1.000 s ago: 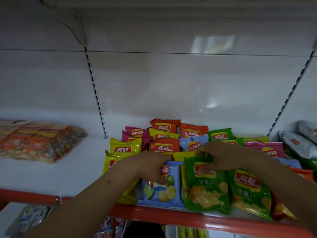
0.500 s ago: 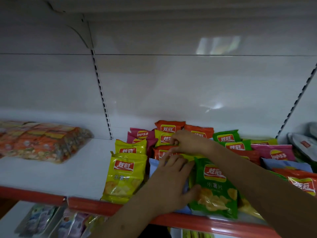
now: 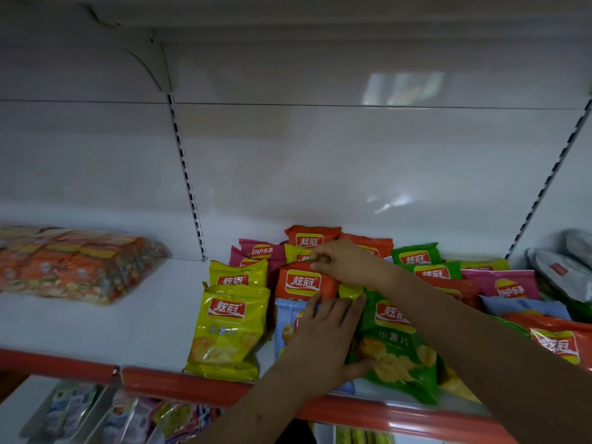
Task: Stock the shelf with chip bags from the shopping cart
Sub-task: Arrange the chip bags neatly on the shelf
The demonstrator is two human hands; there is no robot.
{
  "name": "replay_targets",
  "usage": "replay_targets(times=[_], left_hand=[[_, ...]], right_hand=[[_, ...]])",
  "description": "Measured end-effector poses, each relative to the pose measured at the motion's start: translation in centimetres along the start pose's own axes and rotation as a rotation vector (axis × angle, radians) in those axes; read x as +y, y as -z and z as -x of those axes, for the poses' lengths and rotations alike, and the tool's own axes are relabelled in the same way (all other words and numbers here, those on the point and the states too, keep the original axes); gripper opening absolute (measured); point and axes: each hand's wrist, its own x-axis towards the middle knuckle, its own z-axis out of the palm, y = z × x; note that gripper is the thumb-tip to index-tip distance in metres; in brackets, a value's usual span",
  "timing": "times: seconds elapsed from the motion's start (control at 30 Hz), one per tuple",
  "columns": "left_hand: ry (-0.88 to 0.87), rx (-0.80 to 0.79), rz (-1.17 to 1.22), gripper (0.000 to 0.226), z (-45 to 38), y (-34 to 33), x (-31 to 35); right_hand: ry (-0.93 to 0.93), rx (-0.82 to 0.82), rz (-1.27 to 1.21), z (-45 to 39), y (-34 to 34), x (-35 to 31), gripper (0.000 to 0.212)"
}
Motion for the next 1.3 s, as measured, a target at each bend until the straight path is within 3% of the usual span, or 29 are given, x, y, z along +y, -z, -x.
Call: replay_targets(times=[0.17, 0.23, 0.37, 0.43, 0.57, 0.67, 0.77, 0.87, 0.93, 1.03, 1.2, 1.3], left_hand=[[-0.031, -0.066, 0.016, 0.103, 0.9, 3.1, -1.6], [-0.015, -0.142, -0.039, 0.112, 1.4, 4.4, -3.1], [-0.031, -0.237, -0.114, 0.117, 2.4, 4.7, -4.7], [-0.032, -0.237, -0.131, 0.116, 2.6, 4.4, -4.8], [-0.037, -0.152, -0.258, 0.115, 2.7, 4.0, -4.8], [-0.003, -0.179, -0.243, 0.115, 2.7, 4.2, -4.5], [0.014, -0.169, -0.176, 0.116, 2.6, 4.2, -4.0], [0.049, -0.145, -0.07, 0.108, 2.5, 4.9, -3.1], [0.068, -0.125, -0.006, 0.099, 2.3, 5.7, -2.2], [0.07, -0.078, 0.079, 0.09, 1.9, 6.1, 0.1], [-0.186, 0.064, 0.112, 0.062, -0.3, 2.4, 9.3], [-0.238, 0.012, 0.035, 0.069, -2.5, 0.1, 13.8]], right_hand=[[-0.075, 0.037, -0.017, 2.9, 3.2, 1.1, 0.044], [-0.126, -0.051, 0.097, 5.2, 4.5, 2.0, 0.056], [-0.26, -0.35, 0.213, 9.7, 4.7, 3.3, 0.103], [-0.254, -0.358, 0.241, 10.8, 3.7, 3.7, 0.108], [-0.07, -0.182, 0.265, 10.7, 1.8, 3.3, 0.098], [0.0, -0.181, 0.313, 10.2, 1.2, 3.2, 0.096], [-0.052, -0.161, 0.207, 10.8, 2.6, 3.5, 0.09], [-0.121, -0.009, 0.086, 12.6, 5.1, 4.3, 0.075], [-0.161, 0.075, 0.113, 14.1, 6.3, 5.6, 0.066], [-0.271, 0.055, 0.153, 16.1, 7.0, 8.4, 0.053], [-0.383, 0.059, 0.17, 17.2, 7.1, 12.5, 0.038], [-0.413, 0.057, 0.156, 16.8, 6.8, 13.2, 0.04]])
